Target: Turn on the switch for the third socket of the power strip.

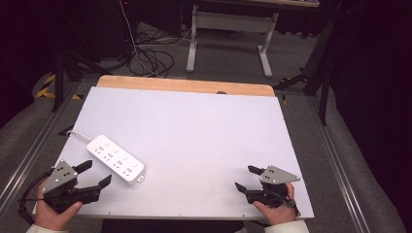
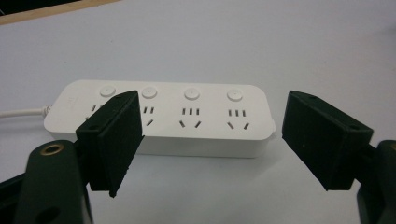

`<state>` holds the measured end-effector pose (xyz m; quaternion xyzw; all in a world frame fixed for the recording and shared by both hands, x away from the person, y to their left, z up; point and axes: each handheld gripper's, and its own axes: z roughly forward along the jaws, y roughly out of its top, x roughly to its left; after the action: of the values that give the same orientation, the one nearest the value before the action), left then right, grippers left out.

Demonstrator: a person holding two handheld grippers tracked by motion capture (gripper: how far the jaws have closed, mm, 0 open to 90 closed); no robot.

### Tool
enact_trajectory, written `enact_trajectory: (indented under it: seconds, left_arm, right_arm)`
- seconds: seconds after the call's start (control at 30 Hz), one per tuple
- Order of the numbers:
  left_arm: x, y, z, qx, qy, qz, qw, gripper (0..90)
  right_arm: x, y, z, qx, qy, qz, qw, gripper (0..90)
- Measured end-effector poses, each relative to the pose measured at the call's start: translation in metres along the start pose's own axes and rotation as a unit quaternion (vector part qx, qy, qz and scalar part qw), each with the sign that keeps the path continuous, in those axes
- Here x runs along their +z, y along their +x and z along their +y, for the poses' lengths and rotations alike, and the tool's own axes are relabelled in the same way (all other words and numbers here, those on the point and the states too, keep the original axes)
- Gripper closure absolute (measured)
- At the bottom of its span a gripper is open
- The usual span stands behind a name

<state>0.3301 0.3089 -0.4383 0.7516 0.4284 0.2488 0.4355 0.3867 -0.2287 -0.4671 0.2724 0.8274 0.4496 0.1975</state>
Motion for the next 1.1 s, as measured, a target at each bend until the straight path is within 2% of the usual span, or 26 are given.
enact_trajectory:
  seconds: [0.1, 0.23, 0.47, 0.63, 0.73, 0.9, 1.03, 1.1]
  left_arm:
    - [0.001, 0.000, 0.004, 0.007, 0.003, 0.003, 1.0000, 21.3]
    - [0.003, 0.000, 0.010, 0.006, 0.006, 0.000, 1.0000, 21.9]
    - [0.013, -0.001, 0.023, 0.016, 0.013, -0.004, 0.9998, 22.0]
    - [0.018, -0.002, 0.030, 0.015, 0.010, -0.010, 0.9998, 22.0]
    - [0.021, -0.001, 0.034, 0.019, 0.011, -0.002, 0.9997, 22.0]
    - [0.026, 0.001, 0.040, 0.013, 0.010, -0.006, 0.9999, 22.3]
    - [0.029, 0.001, 0.045, 0.019, 0.009, -0.006, 0.9998, 22.3]
    - [0.031, 0.000, 0.047, 0.015, 0.008, -0.010, 0.9998, 22.3]
  right_arm:
    - [0.000, 0.000, 0.000, 0.001, -0.001, 0.001, 1.0000, 26.4]
    - [0.002, 0.000, 0.000, 0.000, 0.002, 0.002, 1.0000, 26.4]
    - [0.004, 0.001, 0.000, -0.003, 0.007, 0.002, 1.0000, 26.7]
    - [0.005, 0.001, 0.000, -0.004, 0.009, 0.004, 0.9999, 26.7]
    - [0.005, 0.001, 0.000, -0.004, 0.009, 0.004, 0.9999, 26.7]
    - [0.005, 0.001, 0.000, -0.004, 0.009, 0.003, 0.9999, 26.7]
    - [0.005, 0.000, 0.000, -0.003, 0.009, 0.003, 0.9999, 26.7]
    - [0.005, 0.000, 0.000, -0.005, 0.010, 0.003, 0.9999, 27.1]
